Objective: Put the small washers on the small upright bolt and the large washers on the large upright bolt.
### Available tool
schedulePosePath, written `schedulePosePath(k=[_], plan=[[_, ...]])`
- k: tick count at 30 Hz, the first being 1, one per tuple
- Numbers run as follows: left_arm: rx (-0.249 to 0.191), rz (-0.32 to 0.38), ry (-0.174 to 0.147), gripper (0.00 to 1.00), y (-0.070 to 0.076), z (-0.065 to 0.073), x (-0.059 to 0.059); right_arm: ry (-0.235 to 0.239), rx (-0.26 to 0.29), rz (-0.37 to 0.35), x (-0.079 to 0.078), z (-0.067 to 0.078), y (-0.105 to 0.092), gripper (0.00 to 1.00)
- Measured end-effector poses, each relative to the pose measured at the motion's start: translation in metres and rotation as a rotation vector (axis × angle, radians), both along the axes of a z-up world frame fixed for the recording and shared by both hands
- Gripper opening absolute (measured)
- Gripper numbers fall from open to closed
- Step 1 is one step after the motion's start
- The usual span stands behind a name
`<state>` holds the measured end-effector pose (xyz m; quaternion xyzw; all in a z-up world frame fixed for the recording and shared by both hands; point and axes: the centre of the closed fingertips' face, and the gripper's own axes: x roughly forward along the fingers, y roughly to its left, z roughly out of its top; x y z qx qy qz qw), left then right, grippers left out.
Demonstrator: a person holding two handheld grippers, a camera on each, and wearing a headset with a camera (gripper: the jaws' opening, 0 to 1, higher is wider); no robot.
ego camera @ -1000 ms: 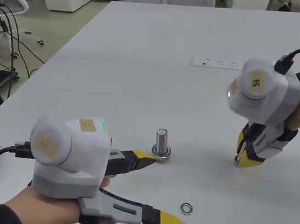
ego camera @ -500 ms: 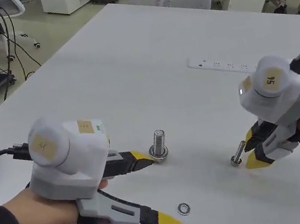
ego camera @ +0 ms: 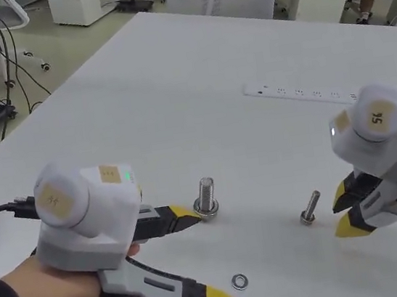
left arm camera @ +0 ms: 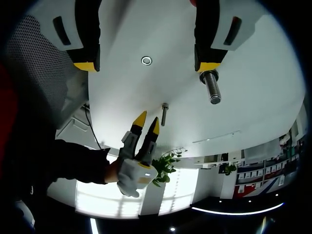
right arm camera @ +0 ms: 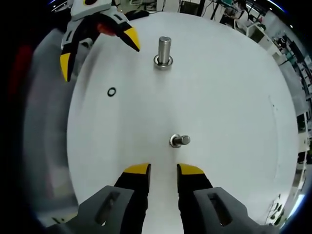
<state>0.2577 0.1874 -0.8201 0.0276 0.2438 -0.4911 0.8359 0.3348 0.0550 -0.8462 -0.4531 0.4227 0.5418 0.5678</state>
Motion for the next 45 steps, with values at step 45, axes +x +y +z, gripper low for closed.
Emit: schedulePosePath(k=[45], plan=[[-0.011, -0.008, -0.046, 0.79, -0.002, 0.012, 0.003, -0.006, 0.031, 0.145, -0.056, 0.023, 0.052, 0.23]])
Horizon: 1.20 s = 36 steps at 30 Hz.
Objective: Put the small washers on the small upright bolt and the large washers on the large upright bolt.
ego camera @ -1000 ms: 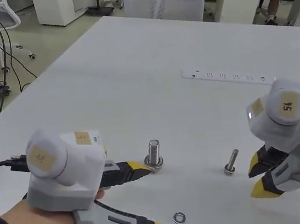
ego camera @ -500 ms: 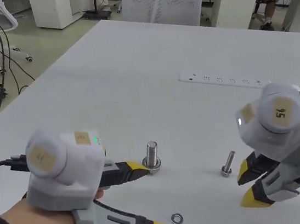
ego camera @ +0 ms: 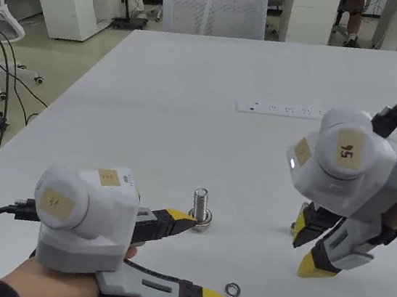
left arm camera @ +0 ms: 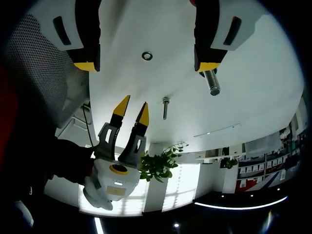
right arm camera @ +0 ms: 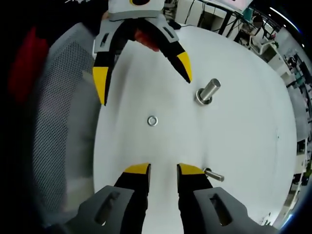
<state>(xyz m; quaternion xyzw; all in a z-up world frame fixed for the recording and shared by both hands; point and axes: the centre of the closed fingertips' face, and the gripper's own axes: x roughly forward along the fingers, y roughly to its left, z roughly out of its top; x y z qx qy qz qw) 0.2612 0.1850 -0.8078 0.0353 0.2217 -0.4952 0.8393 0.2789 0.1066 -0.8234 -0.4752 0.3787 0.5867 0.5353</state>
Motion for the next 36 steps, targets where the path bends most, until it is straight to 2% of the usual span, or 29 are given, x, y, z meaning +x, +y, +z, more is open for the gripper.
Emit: schedulePosePath(k=[20, 36], plan=[[-0.003, -0.001, -0.008, 0.79, 0.000, 0.002, -0.001, 0.020, 0.002, 0.109, -0.019, -0.008, 0.044, 0.23], [0.000, 0.004, -0.012, 0.79, 0.002, 0.002, -0.001, 0.056, -0.034, 0.149, -0.023, -0.035, 0.062, 0.22]])
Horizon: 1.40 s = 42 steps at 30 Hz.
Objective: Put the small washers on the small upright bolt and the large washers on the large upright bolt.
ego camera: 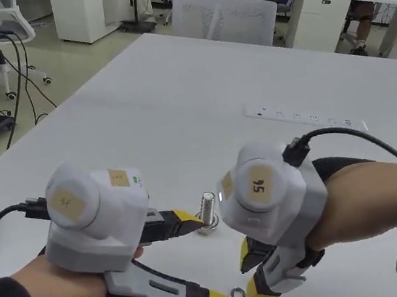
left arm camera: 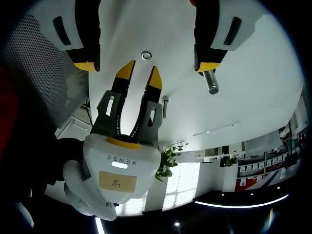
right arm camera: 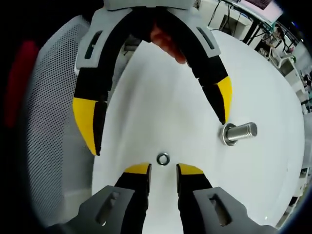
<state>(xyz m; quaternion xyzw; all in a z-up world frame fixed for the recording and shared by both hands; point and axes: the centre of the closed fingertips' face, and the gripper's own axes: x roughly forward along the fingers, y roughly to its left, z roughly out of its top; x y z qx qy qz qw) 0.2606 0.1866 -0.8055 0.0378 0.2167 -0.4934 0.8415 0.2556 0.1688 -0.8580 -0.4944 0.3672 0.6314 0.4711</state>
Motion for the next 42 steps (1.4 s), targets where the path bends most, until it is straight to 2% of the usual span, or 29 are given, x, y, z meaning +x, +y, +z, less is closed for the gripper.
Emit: schedulePosePath(k=[5, 13, 23, 42], plan=[[0.001, 0.001, 0.000, 0.79, 0.000, 0.000, 0.000, 0.021, -0.009, 0.000, -0.003, -0.009, 0.002, 0.22], [-0.001, 0.003, 0.000, 0.79, 0.000, 0.000, 0.000, 0.020, -0.027, 0.002, -0.001, -0.016, 0.000, 0.22], [-0.001, 0.003, 0.003, 0.79, 0.000, 0.000, 0.000, -0.027, -0.034, 0.038, -0.002, -0.016, 0.000, 0.20], [-0.002, 0.002, 0.003, 0.79, 0.000, 0.001, 0.001, -0.031, -0.026, 0.025, 0.000, -0.016, 0.001, 0.14]])
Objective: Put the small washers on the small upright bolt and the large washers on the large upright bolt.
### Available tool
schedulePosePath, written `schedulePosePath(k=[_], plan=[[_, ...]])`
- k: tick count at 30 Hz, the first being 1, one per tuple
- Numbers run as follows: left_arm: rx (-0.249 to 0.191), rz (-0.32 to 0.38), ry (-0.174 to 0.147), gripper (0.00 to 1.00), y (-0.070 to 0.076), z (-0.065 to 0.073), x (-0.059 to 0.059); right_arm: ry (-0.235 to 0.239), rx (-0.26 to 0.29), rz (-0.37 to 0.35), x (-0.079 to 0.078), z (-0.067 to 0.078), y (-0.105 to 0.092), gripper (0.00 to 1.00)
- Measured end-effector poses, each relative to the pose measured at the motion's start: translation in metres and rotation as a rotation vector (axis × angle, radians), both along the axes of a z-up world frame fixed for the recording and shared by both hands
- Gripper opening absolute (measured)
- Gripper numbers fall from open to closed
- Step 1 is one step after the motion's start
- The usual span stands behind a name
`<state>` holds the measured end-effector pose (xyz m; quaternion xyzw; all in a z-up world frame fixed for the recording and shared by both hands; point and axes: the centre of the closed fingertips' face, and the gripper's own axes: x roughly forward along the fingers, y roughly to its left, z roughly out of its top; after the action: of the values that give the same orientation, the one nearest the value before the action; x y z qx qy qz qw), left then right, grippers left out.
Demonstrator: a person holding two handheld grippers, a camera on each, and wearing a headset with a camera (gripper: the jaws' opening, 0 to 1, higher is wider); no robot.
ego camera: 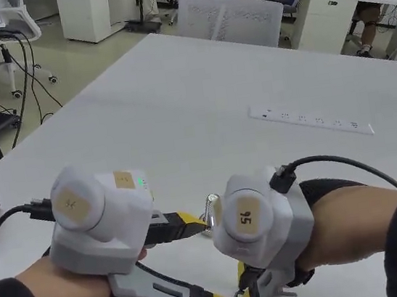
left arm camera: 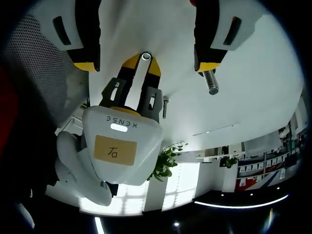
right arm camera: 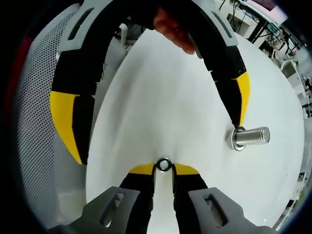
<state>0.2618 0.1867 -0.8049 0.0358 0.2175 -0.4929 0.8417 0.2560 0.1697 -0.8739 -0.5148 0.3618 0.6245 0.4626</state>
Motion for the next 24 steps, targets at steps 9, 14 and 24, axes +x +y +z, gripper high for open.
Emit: schedulePosePath(k=[9, 14, 24], plan=[[0.003, 0.000, 0.002, 0.79, 0.000, -0.001, 0.000, 0.007, 0.006, -0.004, 0.000, 0.000, 0.000, 0.14], [0.004, 0.001, 0.002, 0.79, 0.000, -0.001, 0.000, 0.007, 0.016, -0.011, 0.000, 0.000, 0.000, 0.14], [0.007, -0.001, 0.008, 0.79, -0.001, -0.003, 0.000, 0.013, 0.017, -0.032, 0.000, 0.000, -0.010, 0.14]])
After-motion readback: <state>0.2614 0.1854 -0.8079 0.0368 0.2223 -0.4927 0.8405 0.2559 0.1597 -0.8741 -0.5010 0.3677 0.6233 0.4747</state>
